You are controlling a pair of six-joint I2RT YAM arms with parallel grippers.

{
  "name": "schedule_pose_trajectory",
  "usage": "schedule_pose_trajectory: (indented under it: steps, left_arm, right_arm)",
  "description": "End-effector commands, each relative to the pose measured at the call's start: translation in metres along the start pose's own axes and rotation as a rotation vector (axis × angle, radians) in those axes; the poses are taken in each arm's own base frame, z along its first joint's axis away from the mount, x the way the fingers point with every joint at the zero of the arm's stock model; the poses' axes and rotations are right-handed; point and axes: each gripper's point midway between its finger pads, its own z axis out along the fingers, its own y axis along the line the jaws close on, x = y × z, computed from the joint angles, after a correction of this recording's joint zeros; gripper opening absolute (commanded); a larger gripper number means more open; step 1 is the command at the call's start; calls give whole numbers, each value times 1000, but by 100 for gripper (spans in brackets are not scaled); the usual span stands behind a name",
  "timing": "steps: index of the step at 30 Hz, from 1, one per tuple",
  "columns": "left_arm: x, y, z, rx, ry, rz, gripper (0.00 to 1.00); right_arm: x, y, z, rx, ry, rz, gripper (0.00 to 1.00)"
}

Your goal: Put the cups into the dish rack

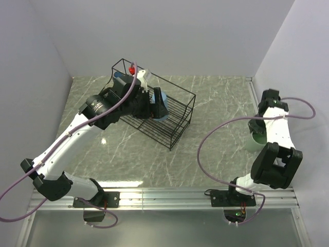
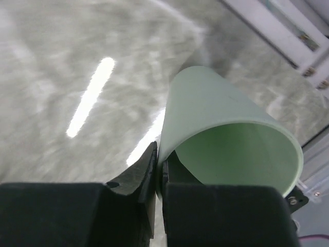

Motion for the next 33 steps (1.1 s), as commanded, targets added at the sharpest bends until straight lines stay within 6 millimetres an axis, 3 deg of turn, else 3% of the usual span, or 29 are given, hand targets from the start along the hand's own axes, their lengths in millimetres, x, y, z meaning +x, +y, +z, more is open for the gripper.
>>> schedule_pose_trajectory:
  steps: [1, 3, 5, 7, 9, 12, 13, 14, 15, 16, 17, 18, 19, 23, 25, 27, 31, 33]
  left_arm:
    - [-14, -23, -11, 115, -69, -24, 93]
    - [-17, -31, -13, 161, -84, -41, 97]
    - [-25, -39, -9, 195, -97, -65, 99]
    - [-37, -45, -9, 222, -112, -79, 99]
    - [-47, -51, -9, 261, -121, -93, 99]
    - [-61, -68, -15, 394, -143, -109, 99]
    - [-70, -69, -17, 433, -157, -149, 99]
    - [-84, -83, -28, 537, -210, -143, 99]
    - [-72, -87, -24, 618, -161, -151, 100]
    - [-74, -91, -27, 675, -145, -212, 99]
    - [-74, -96, -32, 728, -149, -223, 99]
    - [-73, -100, -30, 785, -158, -217, 99]
    - [-75, -102, -30, 810, -159, -244, 99]
    - [-70, -102, -19, 866, -133, -291, 99]
    - [-75, -105, -23, 906, -142, -305, 100]
    - [-76, -105, -18, 910, -138, -310, 99]
    - [-84, -110, -33, 1022, -187, -325, 99]
    - [-85, -107, -32, 1028, -188, -339, 99]
  right_arm:
    - [-36, 46, -66, -191, -117, 4, 0]
    - [-32, 78, -104, -341, -106, -22, 0]
    - [-36, 107, -160, -532, -139, -61, 0]
    - [-35, 127, -221, -754, -181, -91, 0]
    - [-32, 132, -271, -928, -235, -101, 0]
    - [1, 146, -329, -1255, -155, -165, 0]
    - [22, 149, -349, -1379, -37, -176, 0]
    - [32, 151, -359, -1445, 8, -178, 0]
    - [39, 150, -391, -1587, -42, -227, 0]
    - [51, 153, -385, -1615, 86, -158, 0]
    - [58, 151, -394, -1666, 114, -162, 0]
    - [60, 145, -414, -1757, 70, -187, 0]
    - [67, 146, -414, -1770, 143, -155, 0]
    - [82, 147, -434, -1828, 181, -191, 0]
    - [90, 148, -444, -1850, 199, -210, 0]
    - [98, 149, -448, -1873, 214, -220, 0]
    - [108, 149, -448, -1899, 268, -189, 0]
    - [113, 149, -447, -1901, 283, -191, 0]
